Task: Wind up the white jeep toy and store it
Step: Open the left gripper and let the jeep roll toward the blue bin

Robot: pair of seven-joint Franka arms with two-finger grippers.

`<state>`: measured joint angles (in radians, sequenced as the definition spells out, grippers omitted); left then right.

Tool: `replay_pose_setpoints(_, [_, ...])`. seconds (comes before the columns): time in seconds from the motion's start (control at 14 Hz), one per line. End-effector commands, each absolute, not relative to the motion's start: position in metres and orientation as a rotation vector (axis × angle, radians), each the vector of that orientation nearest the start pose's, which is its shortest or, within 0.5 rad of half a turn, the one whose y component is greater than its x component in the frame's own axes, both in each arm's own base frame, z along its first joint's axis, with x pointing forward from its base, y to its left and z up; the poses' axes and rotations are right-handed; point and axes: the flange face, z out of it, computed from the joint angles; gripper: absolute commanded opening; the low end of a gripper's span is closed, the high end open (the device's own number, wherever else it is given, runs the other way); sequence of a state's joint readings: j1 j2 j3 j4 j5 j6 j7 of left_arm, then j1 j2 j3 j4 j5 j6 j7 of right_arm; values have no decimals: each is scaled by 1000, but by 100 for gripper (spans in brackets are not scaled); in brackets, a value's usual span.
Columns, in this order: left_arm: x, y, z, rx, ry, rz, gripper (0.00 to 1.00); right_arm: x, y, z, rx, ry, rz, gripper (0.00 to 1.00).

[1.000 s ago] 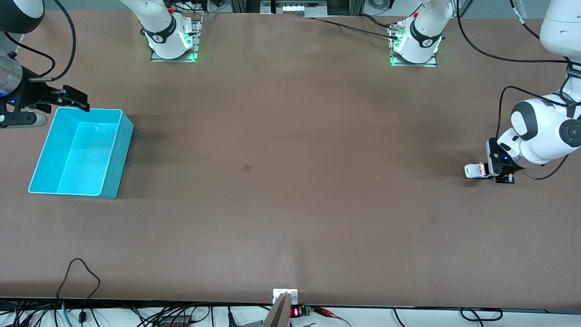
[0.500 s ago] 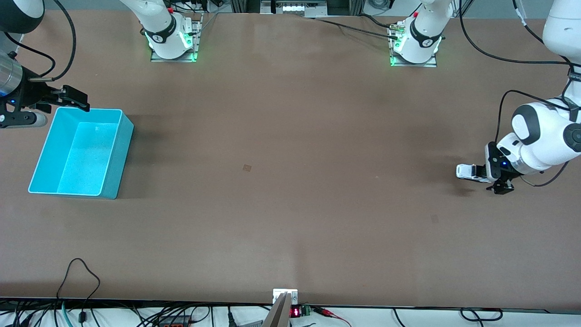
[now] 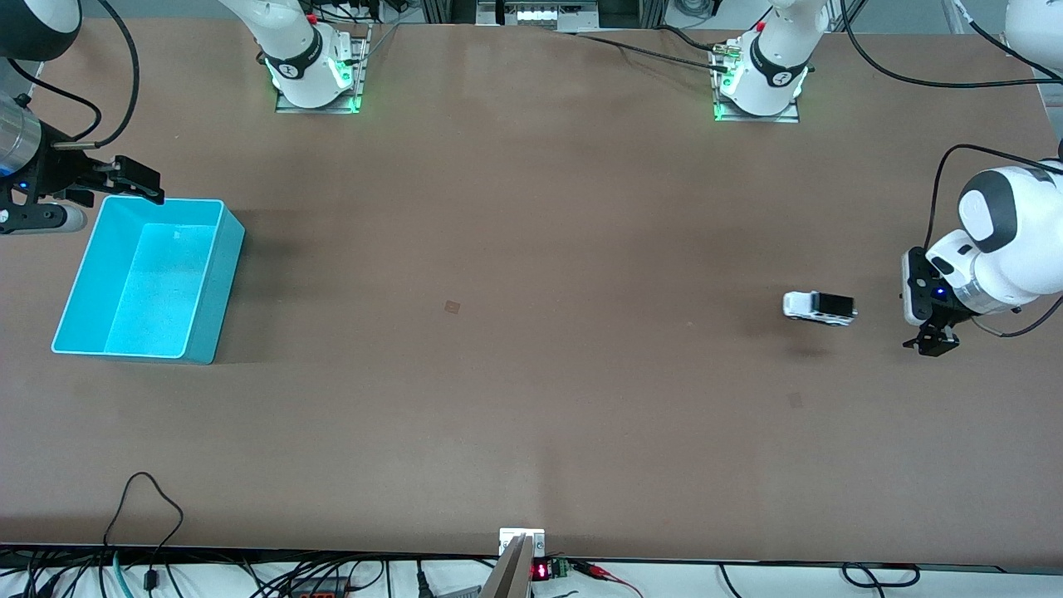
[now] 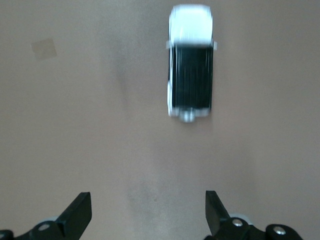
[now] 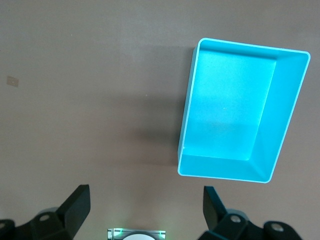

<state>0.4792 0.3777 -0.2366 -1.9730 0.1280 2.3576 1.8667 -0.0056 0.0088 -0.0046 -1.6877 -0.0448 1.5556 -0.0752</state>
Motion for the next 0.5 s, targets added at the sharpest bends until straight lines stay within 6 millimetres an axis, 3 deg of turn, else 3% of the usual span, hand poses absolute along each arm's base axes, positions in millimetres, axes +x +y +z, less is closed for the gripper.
replay_pose_setpoints(0.0, [591, 156, 295, -2053, 2338, -7, 100, 548, -8, 568, -3175, -101, 215, 100])
replay_pose_setpoints(0.43, [601, 134, 312, -2019, 2347, -64, 100, 548, -8, 566, -3173, -101, 222, 100])
